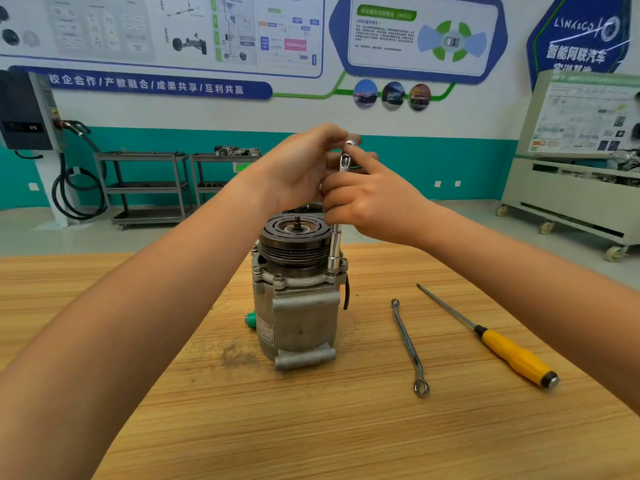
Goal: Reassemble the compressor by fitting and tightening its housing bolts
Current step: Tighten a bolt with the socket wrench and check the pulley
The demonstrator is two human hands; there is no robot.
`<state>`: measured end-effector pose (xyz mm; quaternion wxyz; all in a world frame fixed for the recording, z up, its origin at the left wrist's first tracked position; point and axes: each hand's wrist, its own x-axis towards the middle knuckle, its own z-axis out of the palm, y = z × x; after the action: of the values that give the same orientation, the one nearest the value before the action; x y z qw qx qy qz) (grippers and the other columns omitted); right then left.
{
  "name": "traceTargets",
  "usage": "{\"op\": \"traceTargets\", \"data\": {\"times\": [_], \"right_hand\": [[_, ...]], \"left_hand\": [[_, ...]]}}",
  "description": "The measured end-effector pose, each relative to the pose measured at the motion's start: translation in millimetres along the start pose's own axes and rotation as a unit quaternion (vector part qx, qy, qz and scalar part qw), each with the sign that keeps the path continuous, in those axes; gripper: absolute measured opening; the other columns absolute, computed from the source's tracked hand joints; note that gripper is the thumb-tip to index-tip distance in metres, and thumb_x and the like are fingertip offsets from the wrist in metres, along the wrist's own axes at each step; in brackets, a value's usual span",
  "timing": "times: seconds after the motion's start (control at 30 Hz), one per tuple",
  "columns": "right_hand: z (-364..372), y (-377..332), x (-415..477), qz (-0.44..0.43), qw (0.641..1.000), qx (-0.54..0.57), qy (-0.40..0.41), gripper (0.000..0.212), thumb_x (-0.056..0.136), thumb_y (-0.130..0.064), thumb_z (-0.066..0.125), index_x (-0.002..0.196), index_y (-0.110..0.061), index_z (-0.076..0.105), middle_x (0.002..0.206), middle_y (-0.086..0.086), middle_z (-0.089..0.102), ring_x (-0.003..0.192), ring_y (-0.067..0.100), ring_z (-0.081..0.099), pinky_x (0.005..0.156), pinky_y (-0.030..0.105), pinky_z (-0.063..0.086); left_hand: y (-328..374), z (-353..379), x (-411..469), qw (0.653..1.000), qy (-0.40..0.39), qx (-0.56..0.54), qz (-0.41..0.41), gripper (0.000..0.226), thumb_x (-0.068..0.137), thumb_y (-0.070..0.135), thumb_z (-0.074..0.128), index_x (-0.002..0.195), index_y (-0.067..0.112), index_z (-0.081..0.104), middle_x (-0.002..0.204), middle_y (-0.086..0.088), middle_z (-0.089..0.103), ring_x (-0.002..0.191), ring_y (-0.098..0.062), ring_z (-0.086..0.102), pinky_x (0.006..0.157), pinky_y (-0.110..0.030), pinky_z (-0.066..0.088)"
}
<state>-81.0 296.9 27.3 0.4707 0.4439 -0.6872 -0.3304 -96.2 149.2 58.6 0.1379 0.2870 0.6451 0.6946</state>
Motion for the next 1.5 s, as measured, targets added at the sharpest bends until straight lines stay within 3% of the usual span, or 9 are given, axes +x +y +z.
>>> {"op": "traceTargets", "data": {"times": [0.3,0.43,0.6,0.8,1.0,1.13,1.33,1.43,1.5], "right_hand": [[6,-36,-17,0.201,0.963,0.054,0.172,0.029,0.091,0.001,0.045,0.092,-0.002,0.073,0.112,0.020,0.066,0.112,0.034,0.059,0.099,0.050,0.038],[-2,-56,-13,0.478,0.794,0.300,0.226,0.015,0.084,0.006,0.051,0.092,0.004,0.064,0.093,0.018,0.061,0.084,0.008,0.052,0.078,0.015,0.043],[1,-55,-4,0.541,0.607,0.581,0.008,0.028,0.094,-0.015,0.051,0.120,-0.010,0.061,0.110,-0.001,0.064,0.101,0.007,0.057,0.081,0.010,0.041],[-3,-57,2,0.526,0.579,0.621,0.042,0.015,0.094,-0.013,0.052,0.098,-0.022,0.064,0.096,-0.006,0.067,0.102,0.010,0.061,0.095,0.029,0.045],[1,-64,4,0.603,0.592,0.525,0.102,0.020,0.085,-0.021,0.068,0.101,-0.009,0.071,0.079,-0.015,0.063,0.070,-0.014,0.055,0.063,-0.001,0.039],[0,-62,8,0.602,0.618,0.500,0.076,0.011,0.085,-0.024,0.068,0.090,-0.017,0.062,0.075,-0.013,0.057,0.069,-0.005,0.052,0.057,0.000,0.038],[-8,-51,6,0.540,0.597,0.589,0.067,0.018,0.098,-0.016,0.047,0.099,-0.009,0.064,0.081,-0.001,0.065,0.061,-0.008,0.051,0.061,0.008,0.040],[-9,-48,9,0.539,0.609,0.579,0.062,0.019,0.097,-0.012,0.048,0.095,-0.008,0.066,0.090,0.009,0.070,0.056,-0.004,0.052,0.055,0.009,0.042],[-8,-48,13,0.553,0.619,0.553,0.076,0.016,0.094,-0.012,0.053,0.095,-0.011,0.069,0.087,0.007,0.072,0.062,0.002,0.060,0.062,0.018,0.051]], "left_hand": [[-3,-4,0,0.996,0.039,0.059,0.050,0.012,0.095,0.018,0.051,0.099,0.015,0.061,0.078,0.003,0.069,0.069,-0.010,0.066,0.060,-0.024,0.054],[-5,-14,0,0.999,0.022,0.026,0.027,0.016,0.097,0.020,0.044,0.098,0.017,0.059,0.066,0.007,0.064,0.062,-0.008,0.064,0.067,-0.027,0.053],[-1,0,4,0.999,0.034,0.025,0.016,0.026,0.095,0.019,0.032,0.090,0.013,0.057,0.049,0.007,0.040,0.043,-0.008,0.041,0.054,-0.022,0.041],[1,21,4,0.954,0.085,0.274,0.081,0.035,0.095,0.031,0.042,0.067,0.013,0.054,0.043,0.009,0.035,0.038,-0.010,0.036,0.049,-0.022,0.035],[11,20,-6,0.761,0.178,0.597,0.181,0.049,0.094,0.042,0.044,0.081,0.000,0.065,0.053,0.000,0.049,0.054,-0.019,0.043,0.050,-0.030,0.032],[10,23,-14,0.843,0.196,0.465,0.188,0.030,0.094,0.029,0.050,0.093,0.004,0.066,0.062,-0.003,0.063,0.046,-0.004,0.059,0.053,-0.020,0.052],[2,10,-10,0.968,0.184,0.122,0.120,0.021,0.097,0.007,0.041,0.106,0.009,0.060,0.072,0.001,0.066,0.045,-0.001,0.052,0.049,-0.016,0.048],[-1,9,-4,0.978,0.188,0.064,0.065,0.025,0.098,0.015,0.040,0.116,0.012,0.057,0.070,0.006,0.063,0.051,-0.002,0.047,0.049,-0.018,0.044],[4,13,1,0.954,0.205,0.210,0.055,0.023,0.098,0.018,0.040,0.110,0.015,0.058,0.074,0.006,0.061,0.061,-0.007,0.049,0.056,-0.021,0.042]]}}
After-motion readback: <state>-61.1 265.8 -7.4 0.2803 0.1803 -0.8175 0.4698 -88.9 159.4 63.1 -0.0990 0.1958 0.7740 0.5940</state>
